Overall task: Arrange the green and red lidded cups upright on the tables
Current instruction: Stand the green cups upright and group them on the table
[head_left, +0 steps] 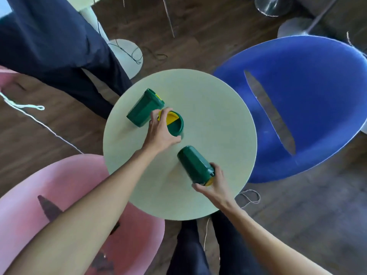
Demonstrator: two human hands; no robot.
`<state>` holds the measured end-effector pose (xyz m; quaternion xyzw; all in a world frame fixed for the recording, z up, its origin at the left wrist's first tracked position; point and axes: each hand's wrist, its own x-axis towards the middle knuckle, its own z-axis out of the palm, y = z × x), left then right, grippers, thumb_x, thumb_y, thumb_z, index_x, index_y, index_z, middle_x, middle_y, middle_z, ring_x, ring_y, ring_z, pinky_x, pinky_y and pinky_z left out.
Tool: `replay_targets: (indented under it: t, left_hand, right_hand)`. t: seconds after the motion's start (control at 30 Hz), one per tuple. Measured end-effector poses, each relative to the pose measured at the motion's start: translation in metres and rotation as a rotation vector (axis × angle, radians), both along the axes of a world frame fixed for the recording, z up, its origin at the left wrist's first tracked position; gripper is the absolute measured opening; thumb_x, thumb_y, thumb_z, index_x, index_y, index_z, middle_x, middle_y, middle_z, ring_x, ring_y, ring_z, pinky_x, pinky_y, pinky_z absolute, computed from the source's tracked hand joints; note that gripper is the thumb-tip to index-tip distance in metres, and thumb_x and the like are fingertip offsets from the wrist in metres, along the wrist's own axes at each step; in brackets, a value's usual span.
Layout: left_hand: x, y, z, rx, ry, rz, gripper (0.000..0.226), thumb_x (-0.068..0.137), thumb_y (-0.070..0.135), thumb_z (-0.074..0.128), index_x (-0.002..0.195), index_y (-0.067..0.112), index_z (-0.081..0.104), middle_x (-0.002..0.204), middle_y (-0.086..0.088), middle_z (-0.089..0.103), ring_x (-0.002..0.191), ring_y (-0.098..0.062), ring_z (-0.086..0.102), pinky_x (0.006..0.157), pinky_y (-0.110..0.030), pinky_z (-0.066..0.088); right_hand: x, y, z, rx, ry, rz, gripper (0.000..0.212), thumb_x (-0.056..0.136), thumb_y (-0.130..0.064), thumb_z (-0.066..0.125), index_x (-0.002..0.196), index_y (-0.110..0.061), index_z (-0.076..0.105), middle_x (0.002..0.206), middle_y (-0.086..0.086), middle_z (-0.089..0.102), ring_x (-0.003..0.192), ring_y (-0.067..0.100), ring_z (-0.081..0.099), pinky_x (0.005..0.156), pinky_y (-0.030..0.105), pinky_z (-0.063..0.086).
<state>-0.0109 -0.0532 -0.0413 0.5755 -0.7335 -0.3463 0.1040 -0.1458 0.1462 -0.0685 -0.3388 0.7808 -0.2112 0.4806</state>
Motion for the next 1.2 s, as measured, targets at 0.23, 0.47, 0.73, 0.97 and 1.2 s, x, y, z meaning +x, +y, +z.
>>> replay_targets:
  t: [0.23, 0.47, 0.73, 0.97, 1.2]
  left_hand:
    - [-0.062, -0.013, 0.004, -0.003, 0.01, -0.034, 0.087, 0.06, 0.028, 0.082, 0.135, 0.029, 0.041, 0.135, -0.01, 0.034, 0.121, -0.034, 0.048, 0.104, -0.04, 0.045]
    - [-0.073, -0.02, -0.009, 0.011, 0.015, -0.073, 0.089, 0.07, 0.046, 0.082, 0.144, 0.031, 0.035, 0.141, -0.011, 0.031, 0.127, -0.036, 0.04, 0.104, -0.043, 0.041]
    - [-0.063, -0.041, -0.01, 0.128, 0.143, -0.112, 0.055, 0.095, 0.021, 0.056, 0.148, 0.027, 0.042, 0.135, -0.014, 0.044, 0.127, -0.027, 0.05, 0.109, -0.031, 0.034]
    - [-0.06, -0.048, -0.008, 0.14, 0.176, -0.119, 0.051, 0.09, 0.021, 0.064, 0.139, 0.029, 0.053, 0.128, -0.013, 0.05, 0.115, -0.026, 0.056, 0.104, -0.031, 0.041]
    - [-0.059, -0.049, -0.011, 0.148, 0.187, -0.138, 0.051, 0.09, 0.024, 0.063, 0.139, 0.03, 0.052, 0.128, -0.012, 0.049, 0.115, -0.025, 0.056, 0.105, -0.032, 0.042]
  right_hand:
    - [-0.014, -0.041, 0.039, 0.071, 0.113, -0.162, 0.083, 0.068, -0.052, 0.072, 0.138, -0.02, 0.04, 0.127, 0.007, 0.05, 0.115, 0.026, 0.055, 0.097, 0.041, 0.048]
    - [-0.015, -0.072, 0.041, 0.07, 0.142, -0.156, 0.086, 0.066, -0.068, 0.071, 0.134, -0.025, 0.043, 0.122, 0.007, 0.047, 0.111, 0.031, 0.056, 0.092, 0.041, 0.05]
    - [-0.013, -0.079, 0.035, 0.006, -0.04, -0.37, 0.058, 0.078, -0.045, 0.072, 0.127, -0.019, 0.055, 0.113, 0.006, 0.06, 0.071, 0.023, 0.068, 0.064, 0.04, 0.061]
    - [-0.012, -0.091, 0.034, -0.02, -0.082, -0.468, 0.05, 0.079, -0.042, 0.073, 0.121, -0.019, 0.058, 0.103, 0.005, 0.066, 0.057, 0.027, 0.071, 0.047, 0.021, 0.048]
    - [-0.014, -0.104, 0.034, -0.037, -0.074, -0.495, 0.053, 0.079, -0.046, 0.072, 0.12, -0.018, 0.056, 0.098, 0.004, 0.067, 0.055, 0.024, 0.068, 0.045, 0.019, 0.045]
